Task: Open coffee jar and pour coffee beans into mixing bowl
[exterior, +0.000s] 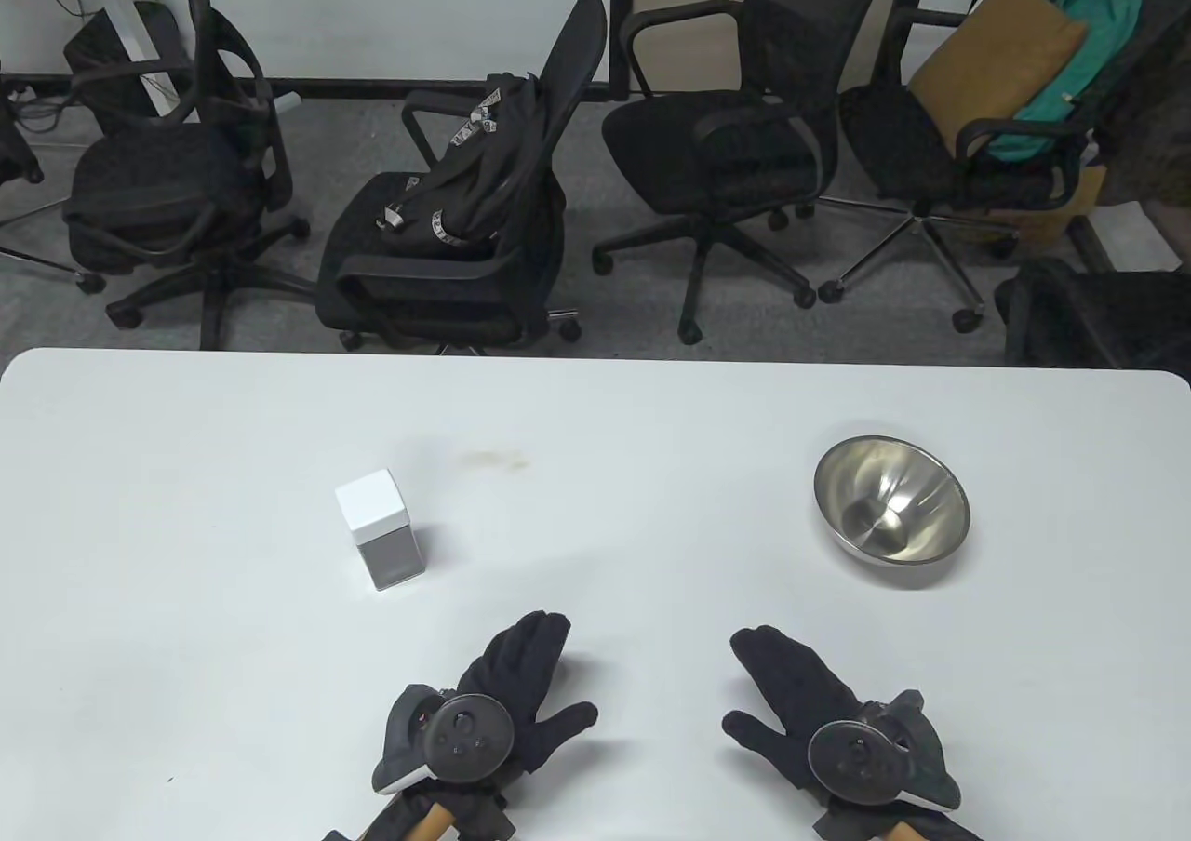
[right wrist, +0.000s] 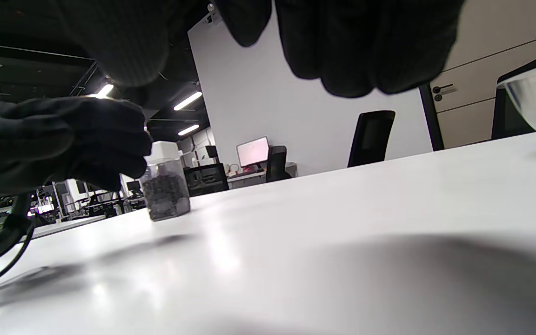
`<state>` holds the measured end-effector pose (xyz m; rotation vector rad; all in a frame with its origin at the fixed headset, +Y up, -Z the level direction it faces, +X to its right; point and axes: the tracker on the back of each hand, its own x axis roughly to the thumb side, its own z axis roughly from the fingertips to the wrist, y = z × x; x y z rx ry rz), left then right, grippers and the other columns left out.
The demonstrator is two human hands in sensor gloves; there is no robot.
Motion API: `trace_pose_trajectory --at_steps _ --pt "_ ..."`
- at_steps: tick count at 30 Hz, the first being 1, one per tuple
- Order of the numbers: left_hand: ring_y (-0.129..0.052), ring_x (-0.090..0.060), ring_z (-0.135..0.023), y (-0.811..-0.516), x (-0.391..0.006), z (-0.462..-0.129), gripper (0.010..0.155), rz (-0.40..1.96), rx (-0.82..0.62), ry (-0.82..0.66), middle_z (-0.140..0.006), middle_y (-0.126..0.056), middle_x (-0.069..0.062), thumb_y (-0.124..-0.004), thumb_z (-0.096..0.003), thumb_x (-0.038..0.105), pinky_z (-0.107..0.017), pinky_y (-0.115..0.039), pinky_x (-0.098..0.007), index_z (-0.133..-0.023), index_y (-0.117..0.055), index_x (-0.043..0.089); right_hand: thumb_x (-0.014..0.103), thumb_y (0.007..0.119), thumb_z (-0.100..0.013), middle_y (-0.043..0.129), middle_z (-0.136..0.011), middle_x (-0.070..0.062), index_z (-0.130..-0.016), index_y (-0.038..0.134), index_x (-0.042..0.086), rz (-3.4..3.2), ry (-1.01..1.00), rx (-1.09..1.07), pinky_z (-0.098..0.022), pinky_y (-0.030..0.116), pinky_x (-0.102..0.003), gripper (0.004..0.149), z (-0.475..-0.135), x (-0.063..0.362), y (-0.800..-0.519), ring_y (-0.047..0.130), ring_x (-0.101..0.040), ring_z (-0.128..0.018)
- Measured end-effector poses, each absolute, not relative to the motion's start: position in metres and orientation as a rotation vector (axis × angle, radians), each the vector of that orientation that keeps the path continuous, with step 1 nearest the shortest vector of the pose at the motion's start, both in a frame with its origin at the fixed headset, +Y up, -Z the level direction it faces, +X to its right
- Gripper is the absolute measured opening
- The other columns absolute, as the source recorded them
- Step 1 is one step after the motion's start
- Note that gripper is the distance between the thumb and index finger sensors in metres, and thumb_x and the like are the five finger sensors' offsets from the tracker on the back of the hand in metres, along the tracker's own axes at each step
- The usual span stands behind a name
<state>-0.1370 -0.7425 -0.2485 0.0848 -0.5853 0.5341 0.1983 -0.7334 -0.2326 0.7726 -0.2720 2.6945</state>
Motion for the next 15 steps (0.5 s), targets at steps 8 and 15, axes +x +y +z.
trace_pose_trajectory --at_steps 8,15 --pt "-0.066 -0.054 -0.103 -0.731 -0.16 -0.256 0.096 0.627 0.164 -0.479 -0.117 -0.049 -0.031 -0.08 -0.0557 0.057 -0.07 -0.066 -0.066 -0.12 -0.038 0.0 0.048 0.072 -0.059 0.056 -0.109 -0.032 -0.115 0.04 0.009 2.697 -0.267 0.777 -0.065 0.069 -0.062 0.076 -0.231 0.197 -0.734 0.07 -0.051 -0.091" --pt "-0.057 -0.057 -0.105 -0.715 -0.198 -0.264 0.103 0.675 0.289 -0.303 -0.118 -0.041 -0.034 -0.081 -0.0548 0.058 -0.073 -0.06 -0.068 -0.12 -0.031 -0.004 0.048 0.073 -0.059 0.056 -0.109 -0.032 -0.115 0.04 0.008 2.692 -0.263 0.784 -0.065 0.068 -0.062 0.077 -0.231 0.195 -0.735 0.07 -0.051 -0.091"
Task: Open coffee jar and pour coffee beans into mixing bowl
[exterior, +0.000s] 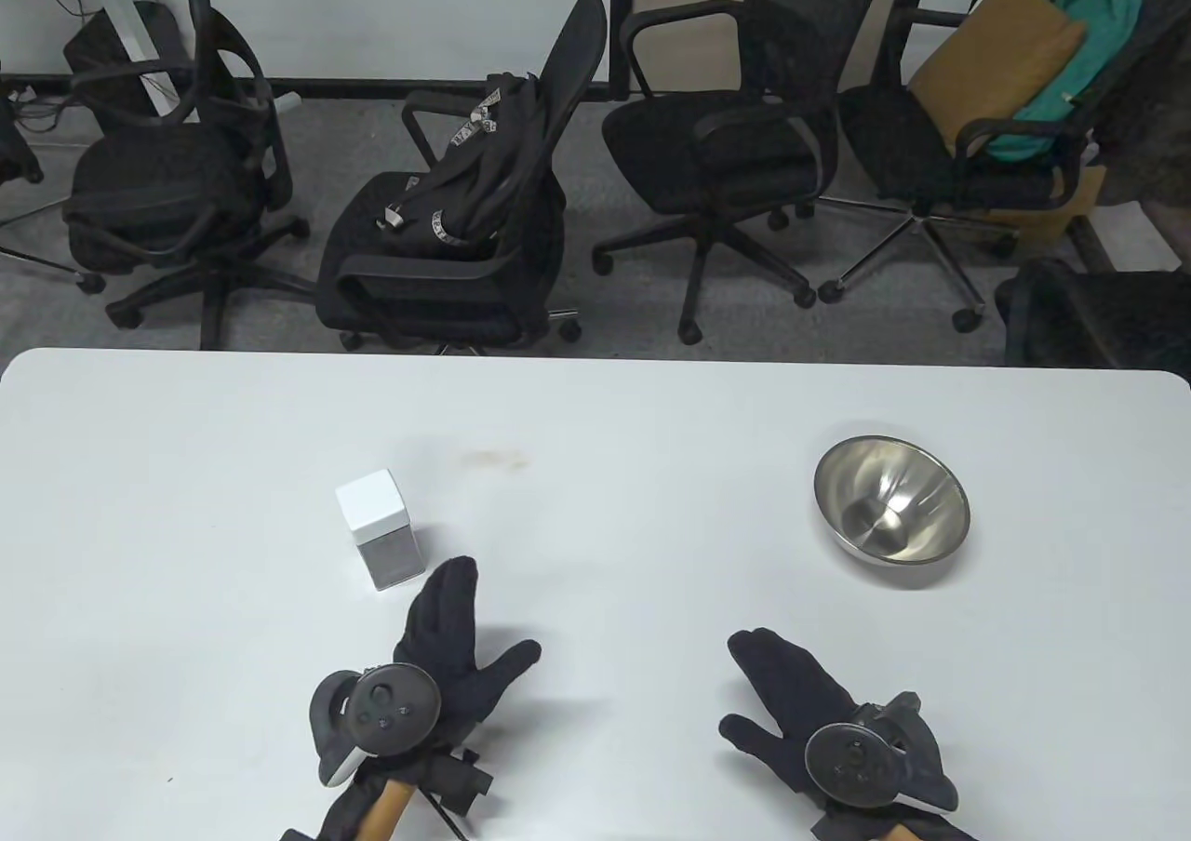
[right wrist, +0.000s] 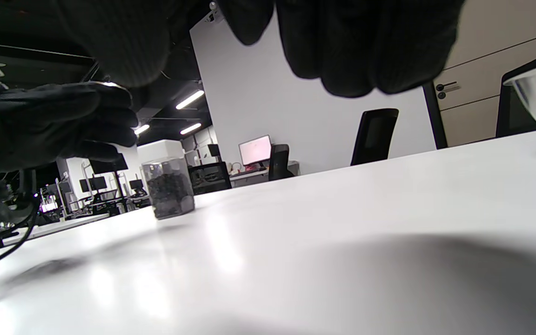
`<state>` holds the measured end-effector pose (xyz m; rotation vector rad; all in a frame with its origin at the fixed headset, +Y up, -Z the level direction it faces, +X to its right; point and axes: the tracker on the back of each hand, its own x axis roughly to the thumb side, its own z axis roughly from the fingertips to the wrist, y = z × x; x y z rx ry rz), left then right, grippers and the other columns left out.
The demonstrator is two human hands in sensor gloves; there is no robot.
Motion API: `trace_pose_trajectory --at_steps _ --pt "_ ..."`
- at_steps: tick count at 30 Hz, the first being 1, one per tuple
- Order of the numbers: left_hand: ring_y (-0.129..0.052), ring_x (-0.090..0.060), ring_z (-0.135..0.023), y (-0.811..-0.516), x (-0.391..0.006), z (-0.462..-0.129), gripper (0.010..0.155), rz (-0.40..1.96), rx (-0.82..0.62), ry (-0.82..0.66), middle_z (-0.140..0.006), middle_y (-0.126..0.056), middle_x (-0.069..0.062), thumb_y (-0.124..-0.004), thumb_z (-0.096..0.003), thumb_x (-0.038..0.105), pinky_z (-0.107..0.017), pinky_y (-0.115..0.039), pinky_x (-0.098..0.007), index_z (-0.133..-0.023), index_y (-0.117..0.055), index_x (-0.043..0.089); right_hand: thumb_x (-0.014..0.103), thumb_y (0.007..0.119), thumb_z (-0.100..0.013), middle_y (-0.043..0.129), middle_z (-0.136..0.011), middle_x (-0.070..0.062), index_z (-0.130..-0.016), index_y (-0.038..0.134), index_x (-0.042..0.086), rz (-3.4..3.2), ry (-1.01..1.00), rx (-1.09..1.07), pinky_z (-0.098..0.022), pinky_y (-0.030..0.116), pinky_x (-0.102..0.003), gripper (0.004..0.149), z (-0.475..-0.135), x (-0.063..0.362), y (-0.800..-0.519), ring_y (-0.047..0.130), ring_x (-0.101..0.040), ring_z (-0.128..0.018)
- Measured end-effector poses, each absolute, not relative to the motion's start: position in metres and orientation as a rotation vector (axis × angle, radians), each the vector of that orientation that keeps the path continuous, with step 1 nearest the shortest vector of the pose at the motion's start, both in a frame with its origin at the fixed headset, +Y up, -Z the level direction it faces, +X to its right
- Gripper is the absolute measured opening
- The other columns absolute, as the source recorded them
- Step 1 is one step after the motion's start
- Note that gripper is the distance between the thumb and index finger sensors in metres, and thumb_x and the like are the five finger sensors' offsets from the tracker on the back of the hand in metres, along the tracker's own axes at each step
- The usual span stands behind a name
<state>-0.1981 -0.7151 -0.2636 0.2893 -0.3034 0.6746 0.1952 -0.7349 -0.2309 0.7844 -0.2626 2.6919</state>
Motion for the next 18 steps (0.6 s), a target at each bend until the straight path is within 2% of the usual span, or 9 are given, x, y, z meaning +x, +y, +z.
trace_pose_trajectory --at_steps 10,18 --pt "-0.048 -0.059 -0.106 -0.719 -0.241 -0.286 0.114 0.688 0.343 -0.056 -0.117 -0.03 -0.038 -0.084 -0.0538 0.057 -0.075 -0.054 -0.069 -0.118 -0.017 -0.009 0.048 0.073 -0.059 0.056 -0.109 -0.032 -0.115 0.039 0.008 2.701 -0.283 0.79 -0.066 0.068 -0.062 0.077 -0.23 0.192 -0.733 0.069 -0.051 -0.091" --pt "-0.046 -0.058 -0.109 -0.744 -0.282 -0.32 0.119 0.857 0.17 0.114 -0.118 -0.026 -0.038 -0.091 -0.0515 0.051 -0.078 -0.052 -0.067 -0.117 -0.012 -0.01 0.048 0.073 -0.058 0.056 -0.109 -0.032 -0.115 0.039 0.008 2.719 -0.285 0.776 -0.066 0.068 -0.062 0.078 -0.232 0.194 -0.732 0.069 -0.052 -0.091"
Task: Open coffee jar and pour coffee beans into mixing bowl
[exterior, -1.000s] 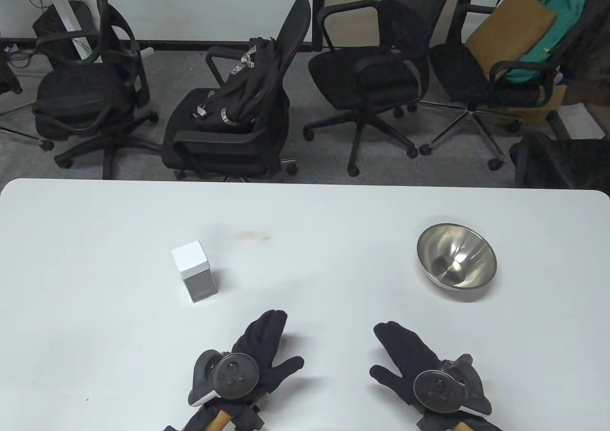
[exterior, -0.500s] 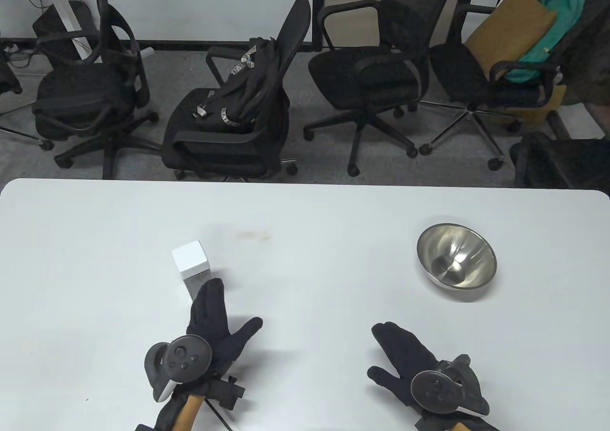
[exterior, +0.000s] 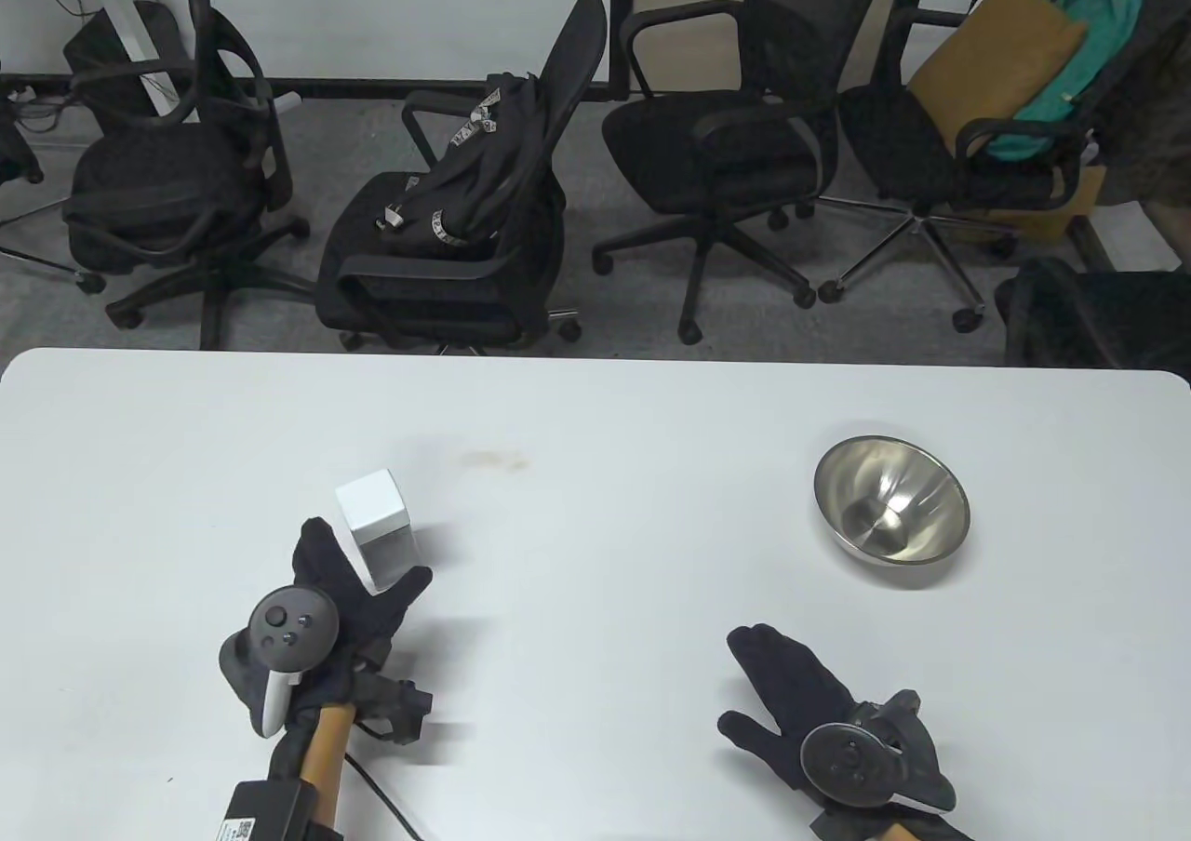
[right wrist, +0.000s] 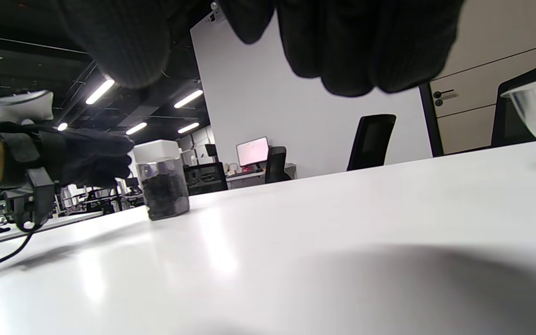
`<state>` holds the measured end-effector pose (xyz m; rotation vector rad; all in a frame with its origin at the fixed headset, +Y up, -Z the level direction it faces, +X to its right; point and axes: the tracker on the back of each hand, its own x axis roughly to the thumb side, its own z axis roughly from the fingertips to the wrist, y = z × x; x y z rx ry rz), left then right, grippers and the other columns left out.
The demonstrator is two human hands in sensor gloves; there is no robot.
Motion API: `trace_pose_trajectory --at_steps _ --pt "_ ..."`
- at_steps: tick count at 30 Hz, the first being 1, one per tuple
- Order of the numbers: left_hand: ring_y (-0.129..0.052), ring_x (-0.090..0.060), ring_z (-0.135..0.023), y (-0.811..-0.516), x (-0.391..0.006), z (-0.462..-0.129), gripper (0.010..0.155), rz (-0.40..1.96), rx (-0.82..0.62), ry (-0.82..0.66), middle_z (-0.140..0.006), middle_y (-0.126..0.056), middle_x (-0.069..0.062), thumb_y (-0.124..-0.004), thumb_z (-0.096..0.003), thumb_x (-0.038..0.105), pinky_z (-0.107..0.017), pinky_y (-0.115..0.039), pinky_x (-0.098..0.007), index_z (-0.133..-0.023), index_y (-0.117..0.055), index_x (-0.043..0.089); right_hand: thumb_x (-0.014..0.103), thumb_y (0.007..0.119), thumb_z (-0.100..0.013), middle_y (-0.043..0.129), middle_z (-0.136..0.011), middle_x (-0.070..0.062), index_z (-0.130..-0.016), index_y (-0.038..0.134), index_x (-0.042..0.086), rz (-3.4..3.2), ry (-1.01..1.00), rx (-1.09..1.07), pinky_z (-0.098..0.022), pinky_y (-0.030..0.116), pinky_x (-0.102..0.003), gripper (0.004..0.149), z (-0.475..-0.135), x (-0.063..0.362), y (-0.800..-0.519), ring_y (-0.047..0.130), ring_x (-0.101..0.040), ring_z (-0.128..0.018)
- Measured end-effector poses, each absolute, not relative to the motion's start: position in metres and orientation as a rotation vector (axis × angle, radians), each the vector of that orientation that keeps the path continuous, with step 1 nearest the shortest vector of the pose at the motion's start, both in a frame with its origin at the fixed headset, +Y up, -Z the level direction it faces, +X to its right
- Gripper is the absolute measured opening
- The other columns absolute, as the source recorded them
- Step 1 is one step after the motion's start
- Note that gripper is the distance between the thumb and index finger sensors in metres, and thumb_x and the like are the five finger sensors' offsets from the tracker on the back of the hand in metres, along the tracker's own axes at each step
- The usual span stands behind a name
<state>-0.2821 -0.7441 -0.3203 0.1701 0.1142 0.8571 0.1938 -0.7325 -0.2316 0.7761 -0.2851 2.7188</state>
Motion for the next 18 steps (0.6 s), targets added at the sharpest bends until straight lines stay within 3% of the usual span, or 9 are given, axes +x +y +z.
trace_pose_trajectory --at_steps 7,18 --pt "-0.046 -0.054 -0.112 -0.766 -0.31 -0.349 0.12 0.995 0.032 0.154 -0.121 -0.024 -0.034 -0.094 -0.0506 0.047 -0.081 -0.048 -0.063 -0.118 -0.011 -0.006 0.048 0.074 -0.058 0.055 -0.109 -0.032 -0.115 0.039 0.008 2.743 -0.267 0.762 -0.066 0.068 -0.062 0.078 -0.235 0.197 -0.734 0.069 -0.052 -0.092" --pt "-0.047 -0.048 -0.115 -0.777 -0.323 -0.388 0.119 1.021 -0.126 0.043 -0.124 -0.025 -0.028 -0.097 -0.0488 0.043 -0.083 -0.045 -0.06 -0.12 -0.012 -0.001 0.047 0.075 -0.058 0.055 -0.109 -0.031 -0.115 0.039 0.008 2.785 -0.273 0.734 -0.067 0.067 -0.062 0.078 -0.24 0.202 -0.733 0.069 -0.051 -0.092"
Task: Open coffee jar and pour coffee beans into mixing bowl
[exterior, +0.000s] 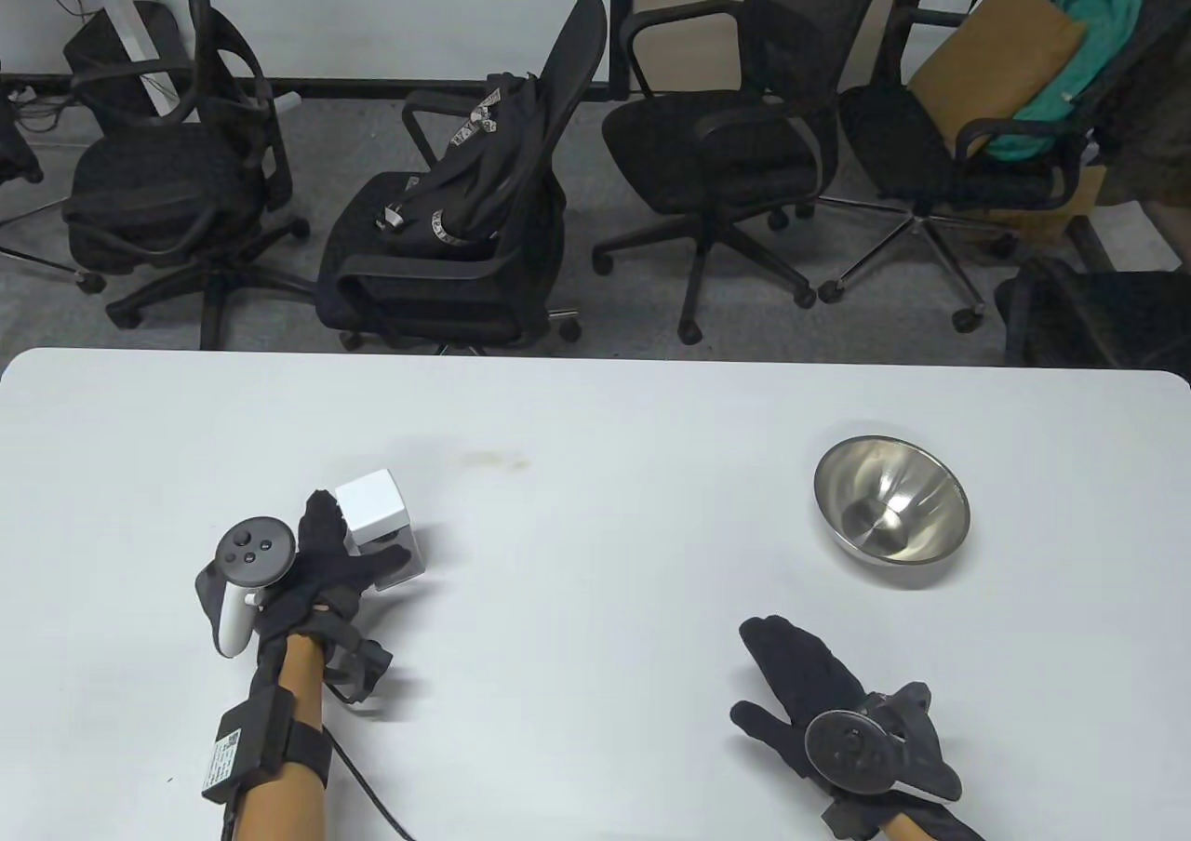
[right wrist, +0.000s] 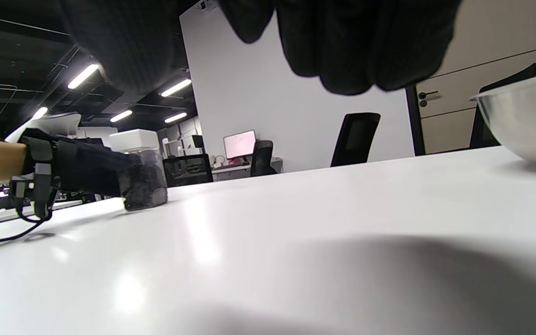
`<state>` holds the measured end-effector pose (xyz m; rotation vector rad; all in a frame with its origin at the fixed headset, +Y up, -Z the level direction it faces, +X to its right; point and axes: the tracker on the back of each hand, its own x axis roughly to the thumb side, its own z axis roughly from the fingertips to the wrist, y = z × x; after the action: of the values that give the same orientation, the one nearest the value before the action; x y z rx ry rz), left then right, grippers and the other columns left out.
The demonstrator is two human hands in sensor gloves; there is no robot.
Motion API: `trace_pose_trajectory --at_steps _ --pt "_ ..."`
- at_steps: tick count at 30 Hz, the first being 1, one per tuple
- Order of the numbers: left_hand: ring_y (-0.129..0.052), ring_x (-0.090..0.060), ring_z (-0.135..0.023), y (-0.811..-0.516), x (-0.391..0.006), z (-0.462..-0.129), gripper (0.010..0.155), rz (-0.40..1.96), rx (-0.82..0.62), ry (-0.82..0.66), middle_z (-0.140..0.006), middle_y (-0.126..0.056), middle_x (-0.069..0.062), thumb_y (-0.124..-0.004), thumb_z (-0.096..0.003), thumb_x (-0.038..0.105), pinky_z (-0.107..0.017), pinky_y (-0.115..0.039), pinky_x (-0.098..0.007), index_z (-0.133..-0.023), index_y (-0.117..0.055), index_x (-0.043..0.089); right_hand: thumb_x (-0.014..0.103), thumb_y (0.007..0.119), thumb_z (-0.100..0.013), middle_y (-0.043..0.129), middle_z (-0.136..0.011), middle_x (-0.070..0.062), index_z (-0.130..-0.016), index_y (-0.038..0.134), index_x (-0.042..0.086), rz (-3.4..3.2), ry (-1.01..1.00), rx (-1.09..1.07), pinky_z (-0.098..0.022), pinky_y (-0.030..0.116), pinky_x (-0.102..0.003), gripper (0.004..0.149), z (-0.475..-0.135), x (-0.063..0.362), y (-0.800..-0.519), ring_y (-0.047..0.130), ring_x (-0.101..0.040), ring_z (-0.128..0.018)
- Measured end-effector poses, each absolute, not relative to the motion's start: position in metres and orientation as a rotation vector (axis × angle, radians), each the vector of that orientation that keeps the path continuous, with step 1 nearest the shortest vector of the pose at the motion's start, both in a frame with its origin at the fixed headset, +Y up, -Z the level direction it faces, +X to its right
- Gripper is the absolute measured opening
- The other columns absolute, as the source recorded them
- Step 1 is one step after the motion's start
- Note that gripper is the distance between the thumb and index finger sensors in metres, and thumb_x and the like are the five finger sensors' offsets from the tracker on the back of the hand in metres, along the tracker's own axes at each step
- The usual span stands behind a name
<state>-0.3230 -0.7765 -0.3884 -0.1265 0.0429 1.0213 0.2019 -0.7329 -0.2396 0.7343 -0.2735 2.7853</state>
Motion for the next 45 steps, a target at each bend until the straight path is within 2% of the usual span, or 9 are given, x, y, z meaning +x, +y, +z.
trace_pose_trajectory --at_steps 9,12,15,20,27,32,37,41,45 --pt "-0.048 -0.046 -0.116 -0.784 -0.327 -0.405 0.116 1.036 -0.223 -0.01 -0.125 -0.027 -0.024 -0.098 -0.0489 0.041 -0.083 -0.045 -0.06 -0.121 -0.015 0.004 0.046 0.076 -0.058 0.055 -0.109 -0.03 -0.115 0.039 0.007 2.8 -0.265 0.721 -0.068 0.067 -0.06 0.078 -0.241 0.203 -0.732 0.069 -0.049 -0.093" --pt "-0.053 -0.044 -0.115 -0.785 -0.328 -0.408 0.11 1.042 -0.243 -0.019 -0.126 -0.033 -0.02 -0.099 -0.0483 0.042 -0.083 -0.046 -0.06 -0.121 -0.024 0.008 0.046 0.076 -0.057 0.055 -0.11 -0.03 -0.115 0.039 0.007 2.799 -0.261 0.725 -0.069 0.067 -0.058 0.079 -0.241 0.203 -0.732 0.069 -0.048 -0.093" --pt "-0.056 -0.041 -0.115 -0.786 -0.329 -0.409 0.101 1.049 -0.225 -0.015 -0.125 -0.039 -0.016 -0.099 -0.0476 0.042 -0.083 -0.047 -0.059 -0.119 -0.034 0.012 0.046 0.076 -0.057 0.056 -0.109 -0.029 -0.115 0.039 0.007 2.801 -0.257 0.727 -0.069 0.068 -0.057 0.078 -0.242 0.202 -0.732 0.069 -0.047 -0.094" --pt "-0.061 -0.04 -0.113 -0.783 -0.327 -0.407 0.098 1.041 -0.194 -0.011 -0.123 -0.045 -0.015 -0.101 -0.0456 0.041 -0.082 -0.051 -0.057 -0.117 -0.04 0.013 0.046 0.076 -0.057 0.056 -0.109 -0.028 -0.114 0.039 0.007 2.804 -0.251 0.737 -0.069 0.068 -0.056 0.078 -0.242 0.201 -0.732 0.07 -0.046 -0.094" --pt "-0.063 -0.04 -0.112 -0.772 -0.321 -0.399 0.097 1.058 -0.133 -0.063 -0.122 -0.048 -0.017 -0.1 -0.046 0.041 -0.081 -0.053 -0.056 -0.117 -0.041 0.012 0.046 0.076 -0.057 0.056 -0.109 -0.028 -0.114 0.039 0.007 2.8 -0.249 0.743 -0.069 0.068 -0.056 0.078 -0.242 0.2 -0.733 0.07 -0.046 -0.093" --pt "-0.062 -0.044 -0.11 -0.757 -0.312 -0.391 0.097 1.111 -0.083 -0.117 -0.121 -0.047 -0.019 -0.1 -0.0463 0.041 -0.08 -0.054 -0.06 -0.116 -0.042 0.009 0.046 0.076 -0.057 0.057 -0.109 -0.028 -0.114 0.039 0.007 2.79 -0.26 0.743 -0.069 0.068 -0.057 0.078 -0.241 0.202 -0.731 0.07 -0.046 -0.093" --pt "-0.061 -0.047 -0.11 -0.741 -0.29 -0.379 0.095 1.123 -0.026 -0.216 -0.119 -0.048 -0.02 -0.1 -0.0467 0.043 -0.079 -0.053 -0.063 -0.115 -0.043 0.008 0.046 0.076 -0.057 0.057 -0.109 -0.028 -0.114 0.04 0.007 2.78 -0.281 0.749 -0.069 0.068 -0.057 0.078 -0.239 0.203 -0.728 0.07 -0.046 -0.093" --pt "-0.071 -0.045 -0.104 -0.722 -0.257 -0.363 0.094 1.131 0.058 -0.332 -0.114 -0.054 -0.023 -0.1 -0.0461 0.045 -0.077 -0.06 -0.064 -0.114 -0.047 0.007 0.046 0.076 -0.057 0.057 -0.109 -0.028 -0.114 0.04 0.007 2.767 -0.291 0.76 -0.069 0.068 -0.057 0.078 -0.237 0.206 -0.726 0.071 -0.046 -0.093" --pt "-0.069 -0.045 -0.102 -0.7 -0.215 -0.341 0.094 1.121 0.077 -0.469 -0.113 -0.055 -0.022 -0.1 -0.0462 0.046 -0.076 -0.06 -0.067 -0.114 -0.047 0.007 0.046 0.076 -0.057 0.057 -0.109 -0.028 -0.114 0.04 0.006 2.751 -0.307 0.752 -0.069 0.068 -0.057 0.078 -0.236 0.21 -0.723 0.07 -0.046 -0.093"
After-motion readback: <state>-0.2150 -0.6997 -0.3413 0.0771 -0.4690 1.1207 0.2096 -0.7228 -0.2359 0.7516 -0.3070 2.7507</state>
